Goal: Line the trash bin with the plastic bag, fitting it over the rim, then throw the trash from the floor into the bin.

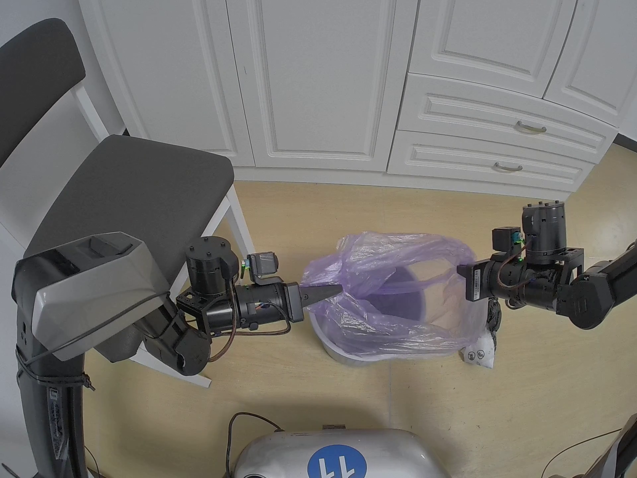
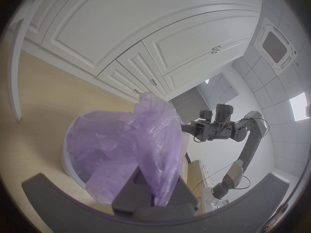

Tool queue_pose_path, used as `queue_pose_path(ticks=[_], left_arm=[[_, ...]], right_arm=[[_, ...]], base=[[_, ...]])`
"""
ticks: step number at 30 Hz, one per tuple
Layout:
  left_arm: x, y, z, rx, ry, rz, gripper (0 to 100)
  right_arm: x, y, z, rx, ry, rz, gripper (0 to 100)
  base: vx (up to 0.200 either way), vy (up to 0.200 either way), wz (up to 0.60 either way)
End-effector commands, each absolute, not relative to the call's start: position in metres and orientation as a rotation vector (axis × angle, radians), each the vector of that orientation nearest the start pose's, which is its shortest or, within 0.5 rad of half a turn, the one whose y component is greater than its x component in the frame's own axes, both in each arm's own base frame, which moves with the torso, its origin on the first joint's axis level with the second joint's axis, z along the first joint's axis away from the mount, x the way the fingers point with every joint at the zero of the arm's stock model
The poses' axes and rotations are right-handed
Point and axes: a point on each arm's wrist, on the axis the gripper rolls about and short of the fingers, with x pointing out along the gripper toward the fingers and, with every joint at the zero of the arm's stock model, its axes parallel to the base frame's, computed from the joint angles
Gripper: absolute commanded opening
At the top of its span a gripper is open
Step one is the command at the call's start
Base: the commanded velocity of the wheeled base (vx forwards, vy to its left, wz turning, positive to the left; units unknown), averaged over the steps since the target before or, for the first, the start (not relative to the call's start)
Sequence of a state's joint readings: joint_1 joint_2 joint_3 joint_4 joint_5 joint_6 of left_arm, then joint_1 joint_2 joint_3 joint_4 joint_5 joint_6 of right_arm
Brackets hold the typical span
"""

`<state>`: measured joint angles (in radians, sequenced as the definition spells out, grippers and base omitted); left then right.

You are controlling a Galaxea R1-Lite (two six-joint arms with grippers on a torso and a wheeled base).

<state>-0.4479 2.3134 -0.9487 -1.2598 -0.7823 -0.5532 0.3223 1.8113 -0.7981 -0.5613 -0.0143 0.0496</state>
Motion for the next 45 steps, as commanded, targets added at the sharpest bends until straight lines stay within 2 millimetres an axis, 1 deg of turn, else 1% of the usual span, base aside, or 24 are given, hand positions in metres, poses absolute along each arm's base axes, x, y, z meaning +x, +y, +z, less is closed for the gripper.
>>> queue_pose_path(ticks=[1, 2, 3, 4, 6, 10, 13, 17, 21, 27, 30, 31, 35, 36, 39, 40, 42, 45], left_arm=[[0.355, -0.2, 0.045, -0.501, 0.483, -1.175, 0], [0.351, -0.204, 0.045, -0.513, 0.495, -1.166, 0], [0.35, -0.205, 0.045, -0.517, 0.495, -1.166, 0], [0.347, -0.209, 0.046, -0.529, 0.489, -1.168, 0], [0.346, -0.211, 0.046, -0.542, 0.473, -1.172, 0], [0.349, -0.212, 0.04, -0.549, 0.474, -1.168, 0], [0.352, -0.21, 0.037, -0.551, 0.476, -1.158, 0], [0.36, -0.2, 0.033, -0.555, 0.467, -1.13, 0], [0.367, -0.196, 0.031, -0.554, 0.432, -1.104, 0], [0.382, -0.205, 0.027, -0.561, 0.347, -1.028, 0], [0.382, -0.206, 0.026, -0.561, 0.351, -1.029, 0], [0.381, -0.205, 0.027, -0.562, 0.348, -1.026, 0], [0.383, -0.202, 0.031, -0.562, 0.335, -1.021, 0], [0.383, -0.2, 0.035, -0.562, 0.322, -1.02, 0], [0.383, -0.2, 0.038, -0.562, 0.312, -1.022, 0], [0.382, -0.199, 0.043, -0.56, 0.288, -1.029, 0], [0.38, -0.2, 0.047, -0.559, 0.269, -1.038, 0], [0.38, -0.201, 0.041, -0.56, 0.295, -1.035, 0]], right_arm=[[0.299, 0.132, 0.14, 0.048, 0.461, 0.415, 0], [0.299, 0.149, 0.139, 0.128, 0.473, 0.467, 0], [0.299, 0.152, 0.139, 0.144, 0.475, 0.475, 0], [0.3, 0.162, 0.135, 0.181, 0.481, 0.492, 0], [0.305, 0.171, 0.128, 0.217, 0.483, 0.503, 0], [0.313, 0.179, 0.111, 0.249, 0.49, 0.506, 0], [0.316, 0.183, 0.108, 0.285, 0.507, 0.519, 0], [0.317, 0.192, 0.101, 0.325, 0.544, 0.552, 0], [0.322, 0.194, 0.093, 0.328, 0.546, 0.548, 0], [0.331, 0.194, 0.084, 0.341, 0.502, 0.541, 0], [0.332, 0.193, 0.083, 0.342, 0.502, 0.538, 0], [0.336, 0.19, 0.078, 0.342, 0.51, 0.523, 0], [0.342, 0.188, 0.08, 0.351, 0.495, 0.514, 0], [0.344, 0.186, 0.083, 0.365, 0.473, 0.511, 0], [0.347, 0.183, 0.09, 0.397, 0.415, 0.512, 0], [0.348, 0.181, 0.095, 0.417, 0.384, 0.512, 0], [0.347, 0.178, 0.1, 0.426, 0.367, 0.51, 0], [0.347, 0.177, 0.096, 0.422, 0.385, 0.505, 0]], base=[[0.0, 0.0, 0.0], [0.0, 0.0, 0.0], [0.0, 0.0, 0.0], [0.0, 0.0, 0.0], [0.0, 0.0, 0.0], [0.0, 0.0, 0.0], [0.0, 0.0, 0.0], [0.0, 0.0, 0.0], [0.0, 0.0, 0.0], [0.0, 0.0, 0.0], [0.0, 0.0, 0.0], [0.0, 0.0, 0.0], [0.0, 0.0, 0.0], [0.0, 0.0, 0.0], [0.0, 0.0, 0.0], [0.0, 0.0, 0.0], [0.0, 0.0, 0.0], [0.0, 0.0, 0.0]])
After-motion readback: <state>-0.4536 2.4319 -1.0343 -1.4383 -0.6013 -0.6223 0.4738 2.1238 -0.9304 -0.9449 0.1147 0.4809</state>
